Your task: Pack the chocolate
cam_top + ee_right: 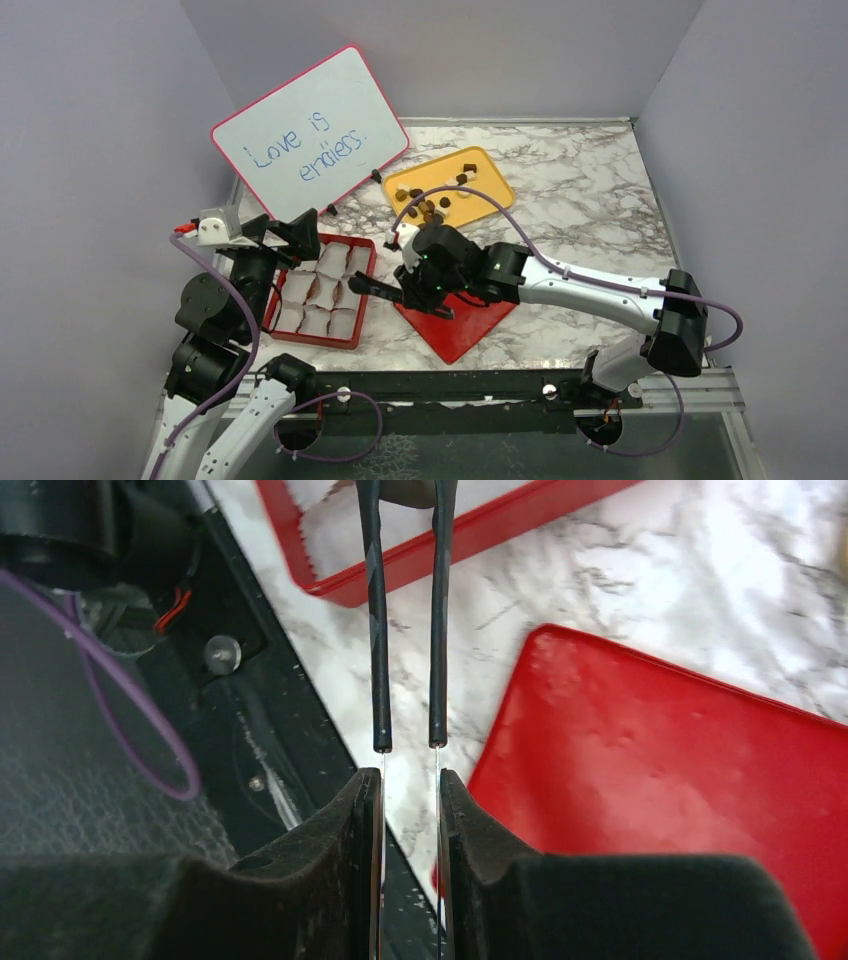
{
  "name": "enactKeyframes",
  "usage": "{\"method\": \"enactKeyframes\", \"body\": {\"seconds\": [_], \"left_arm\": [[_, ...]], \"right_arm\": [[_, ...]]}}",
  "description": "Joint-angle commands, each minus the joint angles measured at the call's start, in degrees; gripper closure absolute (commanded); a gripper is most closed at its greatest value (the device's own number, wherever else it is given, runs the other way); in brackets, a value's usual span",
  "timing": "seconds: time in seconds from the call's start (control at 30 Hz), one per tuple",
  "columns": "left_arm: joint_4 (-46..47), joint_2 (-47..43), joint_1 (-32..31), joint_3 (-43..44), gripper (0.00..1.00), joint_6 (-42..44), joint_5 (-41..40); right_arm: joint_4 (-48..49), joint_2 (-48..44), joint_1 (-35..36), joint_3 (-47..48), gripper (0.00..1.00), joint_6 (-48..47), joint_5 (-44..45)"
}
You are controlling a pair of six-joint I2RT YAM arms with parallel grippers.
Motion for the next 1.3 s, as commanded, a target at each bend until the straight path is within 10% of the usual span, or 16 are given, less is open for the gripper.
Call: {"method": "enactKeyframes", "body": {"seconds": [0.0,1.27], "left_arm": [[-1.28,-0.87,-0.15,2.12,0.01,0.77,-2.80],[-1.93,-1.52,-0.16,2.01,0.01,0.50,-3.12]], "right_arm": [[-0.10,3.68,4.29,3.42,0.74,1.24,2.73],[-2.75,8.06,9.65,7.58,0.62,1.19,7.00]]}}
